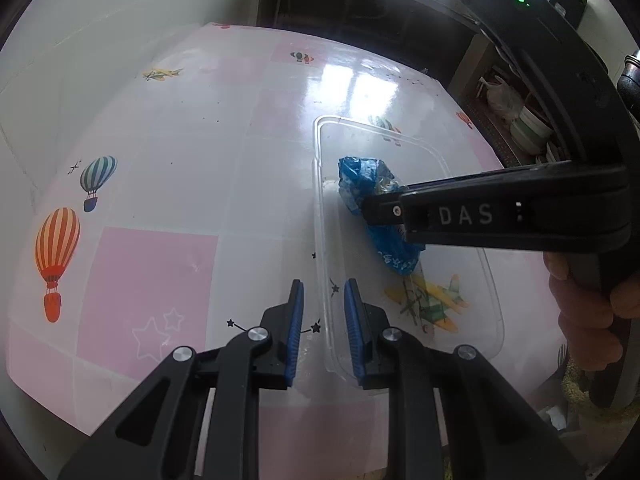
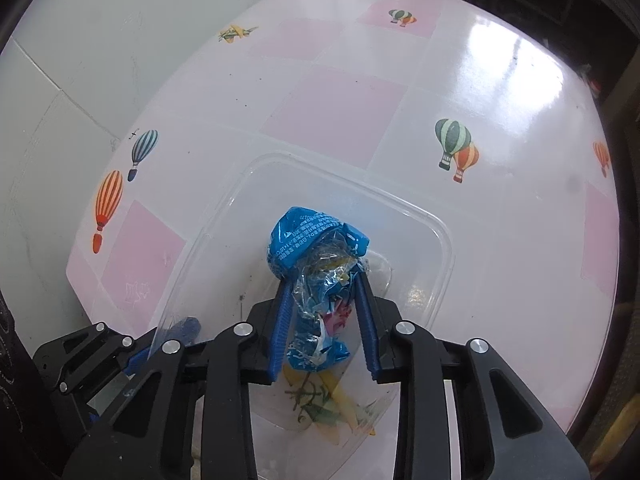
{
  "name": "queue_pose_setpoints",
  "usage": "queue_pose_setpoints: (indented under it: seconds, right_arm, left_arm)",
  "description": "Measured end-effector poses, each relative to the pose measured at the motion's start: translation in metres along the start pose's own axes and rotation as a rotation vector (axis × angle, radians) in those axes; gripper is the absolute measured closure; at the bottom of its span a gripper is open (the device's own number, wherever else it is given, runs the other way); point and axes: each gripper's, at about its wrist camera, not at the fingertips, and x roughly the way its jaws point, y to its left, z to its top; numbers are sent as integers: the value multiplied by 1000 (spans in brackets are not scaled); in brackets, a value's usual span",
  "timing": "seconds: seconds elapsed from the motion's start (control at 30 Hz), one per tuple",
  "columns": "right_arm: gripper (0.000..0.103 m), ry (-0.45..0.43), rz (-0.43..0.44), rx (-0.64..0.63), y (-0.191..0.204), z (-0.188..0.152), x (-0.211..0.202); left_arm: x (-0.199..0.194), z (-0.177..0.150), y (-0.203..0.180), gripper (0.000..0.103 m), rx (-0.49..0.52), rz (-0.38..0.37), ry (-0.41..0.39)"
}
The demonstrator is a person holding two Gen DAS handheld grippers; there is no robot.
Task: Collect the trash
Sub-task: 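Grasp the blue wrapper with the right tool while the left tool grips the tray rim, then carry the clear tray with the left tool to the wastebasket and release it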
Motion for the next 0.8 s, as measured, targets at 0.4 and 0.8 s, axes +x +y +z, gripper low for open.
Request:
queue_pose_setpoints:
  seconds: [0.4,0.8]
  right_arm:
    - [88,-64,104,88,-16,-13,-21]
    - [88,-144,209,196,-56,-48,-66]
  left_arm:
    - [-6,-1,0,83,-8,22,-5]
    - [-7,-2,-8,83,0,36,2]
